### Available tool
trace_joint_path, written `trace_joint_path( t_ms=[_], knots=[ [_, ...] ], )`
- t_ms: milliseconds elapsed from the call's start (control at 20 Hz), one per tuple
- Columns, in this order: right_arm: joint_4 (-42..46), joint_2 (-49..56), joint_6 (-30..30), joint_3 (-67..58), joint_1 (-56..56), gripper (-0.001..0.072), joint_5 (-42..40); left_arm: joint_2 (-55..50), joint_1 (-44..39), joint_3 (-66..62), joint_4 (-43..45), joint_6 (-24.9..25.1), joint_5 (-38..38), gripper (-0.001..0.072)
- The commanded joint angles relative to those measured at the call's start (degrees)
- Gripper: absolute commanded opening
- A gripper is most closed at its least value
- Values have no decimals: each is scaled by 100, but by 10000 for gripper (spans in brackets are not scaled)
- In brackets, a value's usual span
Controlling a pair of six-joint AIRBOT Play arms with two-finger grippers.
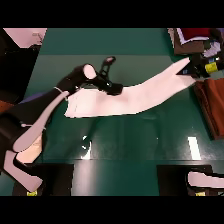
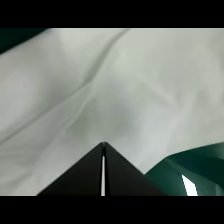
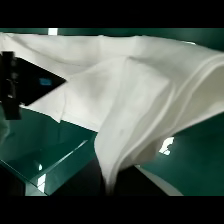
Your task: Fold the shirts.
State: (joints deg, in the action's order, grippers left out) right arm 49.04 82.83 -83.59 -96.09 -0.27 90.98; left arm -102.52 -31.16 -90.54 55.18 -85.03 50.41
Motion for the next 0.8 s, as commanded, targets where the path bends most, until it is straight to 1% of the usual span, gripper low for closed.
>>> trace_joint_path(
  t_ms=[0, 200, 500, 650, 750],
  knots=[
    [-7, -33, -304, -629, 588, 19, -179, -424, -396, -146, -278, 0, -267, 21],
    [-2, -33, -400, -905, 1067, 19, -295, -522, -511, -146, -315, 0, -396, 21],
    [-9, -33, -374, -957, 1711, 19, -782, -531, -509, -149, -284, 0, -321, 20],
    [-9, 24, -330, -964, 1998, 19, -1019, -487, -348, -173, -177, -7, -66, 20],
    [-11, 155, -304, -964, 2162, 19, -1025, -269, -103, -170, -13, -7, 83, 20]
  ],
)
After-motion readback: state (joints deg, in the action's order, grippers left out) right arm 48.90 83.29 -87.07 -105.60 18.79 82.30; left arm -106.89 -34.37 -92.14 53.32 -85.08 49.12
